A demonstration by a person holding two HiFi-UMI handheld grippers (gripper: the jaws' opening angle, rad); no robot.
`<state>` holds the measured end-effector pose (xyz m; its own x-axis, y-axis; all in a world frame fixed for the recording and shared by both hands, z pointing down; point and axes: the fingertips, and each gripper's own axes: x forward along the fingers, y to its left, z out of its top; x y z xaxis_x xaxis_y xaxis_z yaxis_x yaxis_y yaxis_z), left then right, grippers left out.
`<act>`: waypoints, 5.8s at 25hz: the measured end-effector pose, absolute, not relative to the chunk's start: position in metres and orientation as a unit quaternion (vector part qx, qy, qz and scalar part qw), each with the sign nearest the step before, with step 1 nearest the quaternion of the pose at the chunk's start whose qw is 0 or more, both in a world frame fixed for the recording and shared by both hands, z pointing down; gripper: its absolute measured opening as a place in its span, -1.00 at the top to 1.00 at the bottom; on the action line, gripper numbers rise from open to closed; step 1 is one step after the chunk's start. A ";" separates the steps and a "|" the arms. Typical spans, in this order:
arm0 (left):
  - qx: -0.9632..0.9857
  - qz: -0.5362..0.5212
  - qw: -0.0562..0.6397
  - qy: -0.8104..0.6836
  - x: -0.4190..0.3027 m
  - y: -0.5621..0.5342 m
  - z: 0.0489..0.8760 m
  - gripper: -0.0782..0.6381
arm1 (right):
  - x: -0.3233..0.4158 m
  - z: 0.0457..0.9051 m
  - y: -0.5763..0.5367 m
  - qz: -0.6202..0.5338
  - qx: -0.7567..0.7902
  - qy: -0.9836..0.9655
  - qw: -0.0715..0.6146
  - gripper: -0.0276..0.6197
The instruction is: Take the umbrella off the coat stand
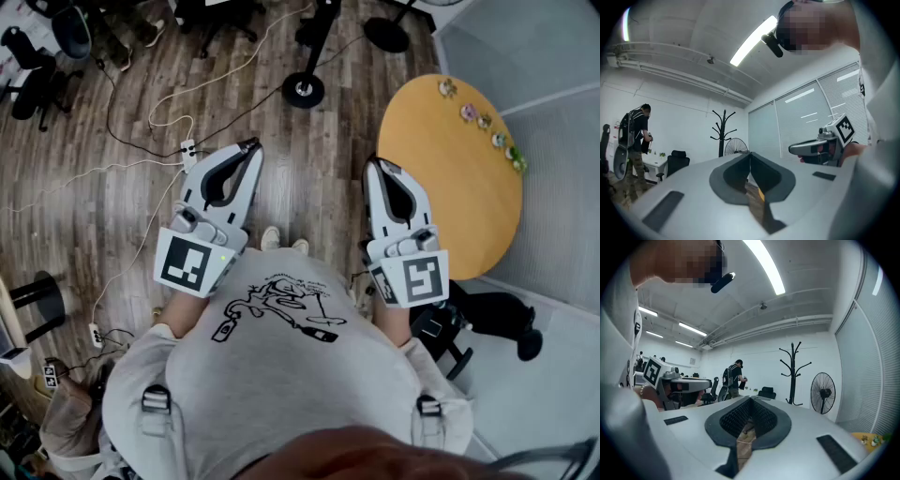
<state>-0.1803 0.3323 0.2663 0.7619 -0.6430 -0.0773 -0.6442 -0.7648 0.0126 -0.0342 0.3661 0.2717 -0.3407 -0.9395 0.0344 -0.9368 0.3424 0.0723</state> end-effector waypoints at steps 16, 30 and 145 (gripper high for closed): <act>-0.940 0.046 0.003 0.338 -0.193 0.334 0.265 0.76 | -0.046 0.272 0.364 -0.012 0.580 -0.814 0.025 0.86; -0.941 0.042 -0.005 0.335 -0.227 0.321 0.275 0.76 | -0.080 0.279 0.353 -0.014 0.584 -0.811 0.028 0.87; -0.946 0.028 0.001 0.323 -0.030 -0.153 0.262 0.76 | 0.101 0.274 -0.128 -0.020 0.574 -0.818 0.044 0.87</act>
<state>-0.0297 -0.1530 0.2624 0.7902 -0.6105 -0.0542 -0.6106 -0.7918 0.0171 0.1007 -0.1275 0.2736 -0.3377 -0.9399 0.0494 -0.9363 0.3409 0.0842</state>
